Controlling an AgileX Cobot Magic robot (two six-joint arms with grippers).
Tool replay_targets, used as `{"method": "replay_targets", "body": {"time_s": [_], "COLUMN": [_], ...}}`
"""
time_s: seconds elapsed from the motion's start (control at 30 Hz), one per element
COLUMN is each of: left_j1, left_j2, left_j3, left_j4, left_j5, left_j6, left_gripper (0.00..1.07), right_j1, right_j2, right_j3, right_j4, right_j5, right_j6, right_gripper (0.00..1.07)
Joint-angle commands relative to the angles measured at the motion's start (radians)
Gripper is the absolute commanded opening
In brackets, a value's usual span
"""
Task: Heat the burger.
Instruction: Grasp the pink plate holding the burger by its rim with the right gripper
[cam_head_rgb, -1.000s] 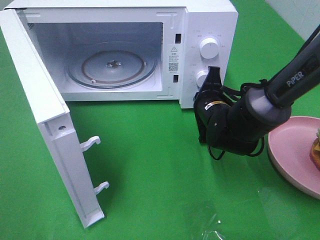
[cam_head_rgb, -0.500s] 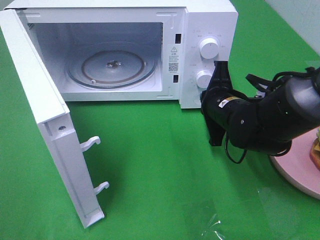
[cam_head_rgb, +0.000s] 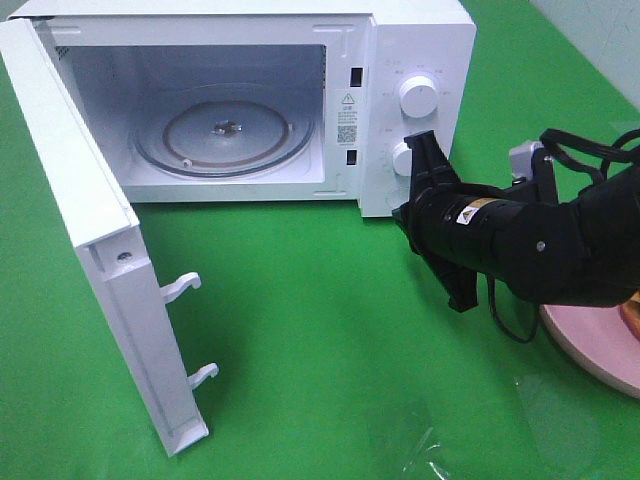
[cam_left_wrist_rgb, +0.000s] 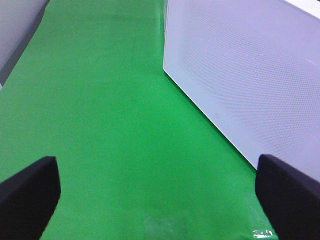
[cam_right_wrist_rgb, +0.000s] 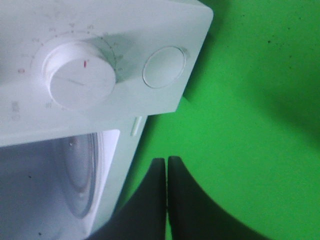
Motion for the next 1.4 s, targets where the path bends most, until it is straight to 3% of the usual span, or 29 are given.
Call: {"method": "replay_targets", "body": {"time_s": [0.03,0.43,1.0,1.17,1.4], "left_j1": [-0.001,-0.001,-0.001,-0.001,-0.001], "left_j2": [-0.004,-0.004,-0.004,-0.004,-0.004], "left_j3": [0.001,0.001,0.001,0.001,0.001], "left_j4": [0.002,0.002,0.002,0.002,0.002], "left_j5": [-0.012,-0.012,-0.012,-0.012,-0.012], "left_j6": [-0.004,-0.004,-0.004,-0.004,-0.004], "left_gripper": [0.98,0.98,0.98,0.98,0.98], "right_j1": [-0.004,-0.004,-0.006,-0.006,-0.006], "right_j2": [-0.038,-0.148,-0.288,-0.323,-0.359], "right_j3": [0.002,0.002,0.002,0.0,-0.003], "right_j4": [-0.02,-0.019,-0.021,-0.027,-0.215], "right_j5": [0.068,0.293,0.699,0.796,0.993], "right_j6": [-0.106,-0.67,-1.162,-1.215,-1.191], "right_gripper": [0.02,0.05,0.1,0.12,0.14]}}
